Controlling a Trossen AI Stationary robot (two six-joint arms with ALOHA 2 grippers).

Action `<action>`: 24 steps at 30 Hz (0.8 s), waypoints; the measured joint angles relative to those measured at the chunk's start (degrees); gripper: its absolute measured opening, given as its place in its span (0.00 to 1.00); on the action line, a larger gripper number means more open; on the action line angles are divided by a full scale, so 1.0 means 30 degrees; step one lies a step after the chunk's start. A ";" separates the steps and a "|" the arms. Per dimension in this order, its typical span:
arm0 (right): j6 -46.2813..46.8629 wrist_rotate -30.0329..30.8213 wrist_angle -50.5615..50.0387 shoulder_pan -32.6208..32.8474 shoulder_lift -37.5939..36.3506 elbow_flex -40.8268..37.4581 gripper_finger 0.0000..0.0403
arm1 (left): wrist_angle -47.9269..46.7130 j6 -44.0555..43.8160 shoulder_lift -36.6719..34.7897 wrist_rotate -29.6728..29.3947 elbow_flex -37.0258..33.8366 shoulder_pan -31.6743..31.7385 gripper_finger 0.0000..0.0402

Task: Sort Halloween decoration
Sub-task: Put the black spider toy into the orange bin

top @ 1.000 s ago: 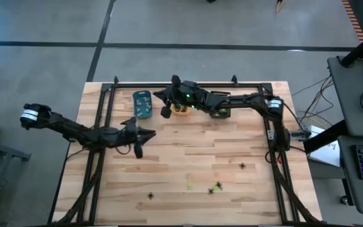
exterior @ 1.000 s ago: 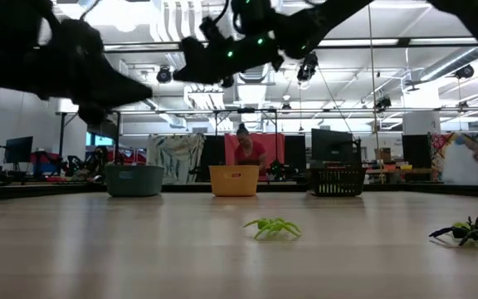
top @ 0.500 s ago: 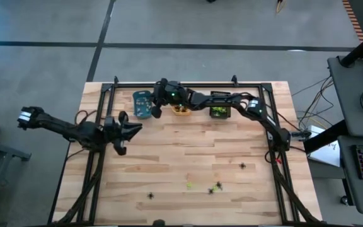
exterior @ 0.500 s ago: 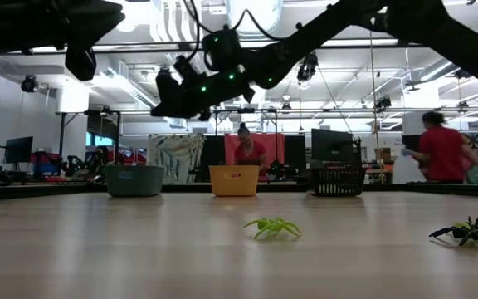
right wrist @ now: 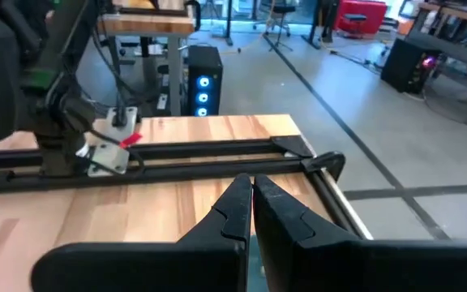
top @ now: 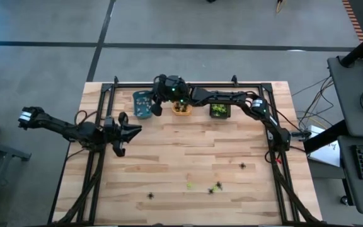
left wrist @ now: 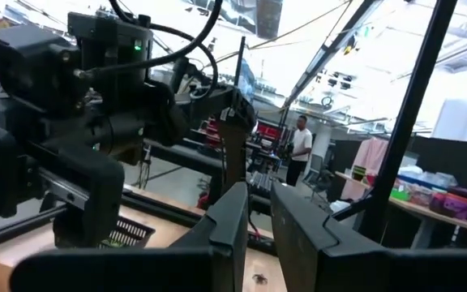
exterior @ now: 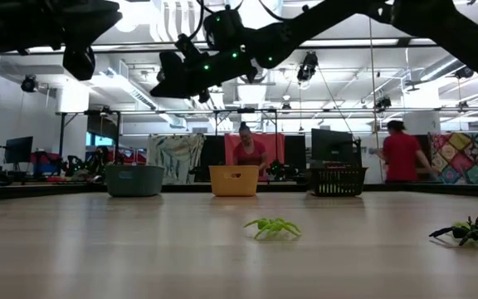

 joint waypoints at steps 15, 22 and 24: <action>-0.1669 0.0041 -0.9669 0.1045 -0.4042 -0.0073 0.02 | -0.0443 -0.1655 0.1647 0.0007 0.0000 -0.0035 0.10; -0.1192 0.0058 -1.6261 0.1922 -0.6721 -0.0066 0.02 | -0.0446 -0.3019 0.3215 0.0015 0.0000 -0.0069 0.10; -0.0819 0.0056 -1.7955 0.2347 -0.7262 -0.0070 0.02 | -0.0462 -0.3411 0.3686 0.0041 0.0004 -0.0087 0.10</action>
